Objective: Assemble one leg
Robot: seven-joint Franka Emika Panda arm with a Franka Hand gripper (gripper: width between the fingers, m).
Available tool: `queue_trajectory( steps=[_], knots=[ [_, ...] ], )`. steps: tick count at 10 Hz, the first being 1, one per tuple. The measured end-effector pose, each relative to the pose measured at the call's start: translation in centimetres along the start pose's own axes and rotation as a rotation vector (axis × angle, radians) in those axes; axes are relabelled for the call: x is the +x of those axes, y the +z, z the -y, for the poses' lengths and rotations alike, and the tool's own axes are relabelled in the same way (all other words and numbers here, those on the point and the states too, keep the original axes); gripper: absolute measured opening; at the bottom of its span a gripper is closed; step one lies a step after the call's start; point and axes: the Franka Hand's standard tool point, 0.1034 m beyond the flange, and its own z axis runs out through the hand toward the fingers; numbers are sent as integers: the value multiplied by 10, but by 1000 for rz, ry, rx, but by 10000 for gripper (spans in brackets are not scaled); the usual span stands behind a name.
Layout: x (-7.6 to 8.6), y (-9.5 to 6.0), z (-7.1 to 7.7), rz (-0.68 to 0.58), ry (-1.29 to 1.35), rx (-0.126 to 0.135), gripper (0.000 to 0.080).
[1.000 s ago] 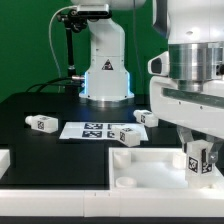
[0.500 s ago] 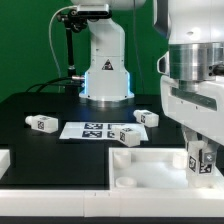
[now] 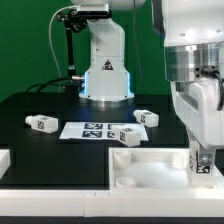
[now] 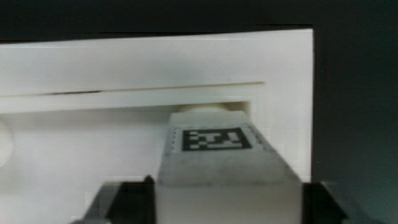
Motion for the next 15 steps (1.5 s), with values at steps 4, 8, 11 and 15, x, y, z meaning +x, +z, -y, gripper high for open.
queue_trajectory(
  steps=[4,8,11,15],
  knots=[
    [-9,7,-6,-9,-696,-39,634],
    [-2,6,-4,-36,-1081,-55,649],
    [-2,7,-3,-55,-1337,-72,537],
    [-1,7,-3,-58,-1230,-69,282]
  ],
)
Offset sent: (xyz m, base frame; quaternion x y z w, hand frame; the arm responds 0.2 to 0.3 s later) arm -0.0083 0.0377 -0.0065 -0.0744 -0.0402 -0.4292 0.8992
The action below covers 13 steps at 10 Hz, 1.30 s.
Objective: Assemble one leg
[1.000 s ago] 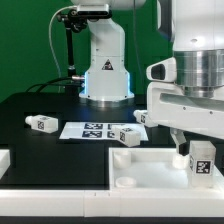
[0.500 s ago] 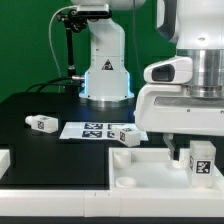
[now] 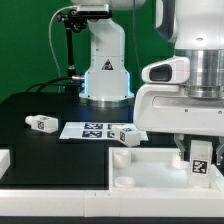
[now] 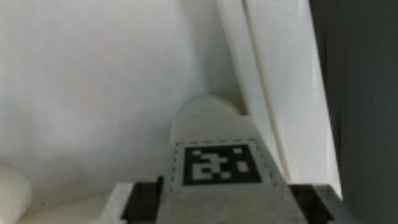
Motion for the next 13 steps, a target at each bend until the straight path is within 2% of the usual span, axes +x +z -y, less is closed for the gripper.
queue_trajectory(
  steps=[3,4,8,11,13],
  knots=[
    [1,0,-5,4,168,-9,282],
    [2,-1,-10,7,269,-21,284],
    [8,-4,-46,21,642,-101,289],
    [21,-10,-67,-29,898,-128,291],
    [24,-12,-71,-50,932,-130,291]
  ],
)
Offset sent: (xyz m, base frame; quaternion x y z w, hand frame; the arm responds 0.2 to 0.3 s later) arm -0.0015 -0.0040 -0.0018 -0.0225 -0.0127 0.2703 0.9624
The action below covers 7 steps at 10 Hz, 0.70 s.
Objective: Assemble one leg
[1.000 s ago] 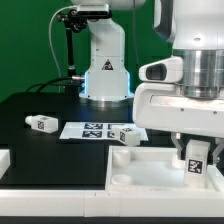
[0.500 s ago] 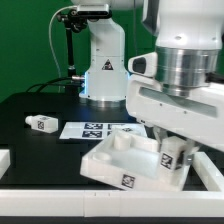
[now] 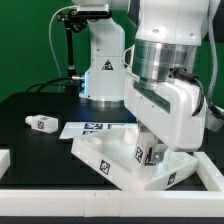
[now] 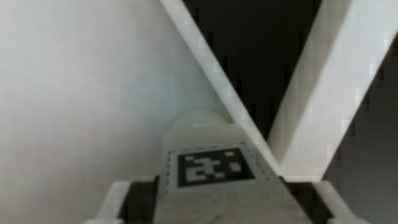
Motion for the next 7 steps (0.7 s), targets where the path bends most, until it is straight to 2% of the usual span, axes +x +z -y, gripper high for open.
queue_trajectory(
  steps=[2,3,4,5,6,7],
  knots=[
    [1,1,0,0,0,-1,291],
    [0,2,-1,1,0,-4,389],
    [-2,-1,1,0,-4,3,389],
    [-7,-12,8,1,-28,30,560],
    [-8,-26,12,3,-56,57,634],
    [-6,-35,15,9,-74,67,645]
  ],
)
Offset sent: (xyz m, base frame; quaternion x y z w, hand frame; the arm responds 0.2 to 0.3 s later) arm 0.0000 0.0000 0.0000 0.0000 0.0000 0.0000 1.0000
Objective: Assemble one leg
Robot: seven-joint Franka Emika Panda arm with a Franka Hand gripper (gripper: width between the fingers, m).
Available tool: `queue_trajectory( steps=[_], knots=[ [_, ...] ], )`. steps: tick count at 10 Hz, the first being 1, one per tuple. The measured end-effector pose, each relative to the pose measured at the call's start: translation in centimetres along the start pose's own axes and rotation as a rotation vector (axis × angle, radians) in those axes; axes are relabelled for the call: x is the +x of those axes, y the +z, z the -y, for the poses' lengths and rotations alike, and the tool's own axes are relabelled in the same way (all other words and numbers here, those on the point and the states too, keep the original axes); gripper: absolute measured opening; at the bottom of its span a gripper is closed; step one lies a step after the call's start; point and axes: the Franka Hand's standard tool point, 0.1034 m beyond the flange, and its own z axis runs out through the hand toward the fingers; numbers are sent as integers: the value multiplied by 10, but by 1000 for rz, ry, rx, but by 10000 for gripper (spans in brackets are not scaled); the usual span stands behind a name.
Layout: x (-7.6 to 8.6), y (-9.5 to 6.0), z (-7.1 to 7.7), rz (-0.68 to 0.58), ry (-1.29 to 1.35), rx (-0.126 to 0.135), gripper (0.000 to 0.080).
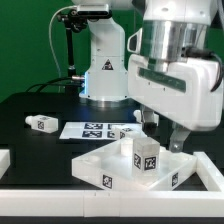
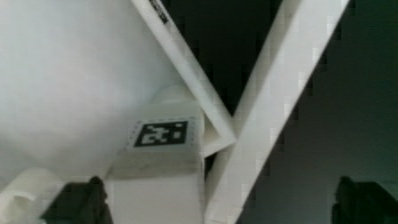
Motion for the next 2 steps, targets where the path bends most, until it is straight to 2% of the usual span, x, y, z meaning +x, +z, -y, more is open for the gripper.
queue_trajectory(
  steps=[1,2],
  knots=[
    [0,-5,3,1,-2,8,645],
    [0,-3,2,0,-2,5,649]
  ],
)
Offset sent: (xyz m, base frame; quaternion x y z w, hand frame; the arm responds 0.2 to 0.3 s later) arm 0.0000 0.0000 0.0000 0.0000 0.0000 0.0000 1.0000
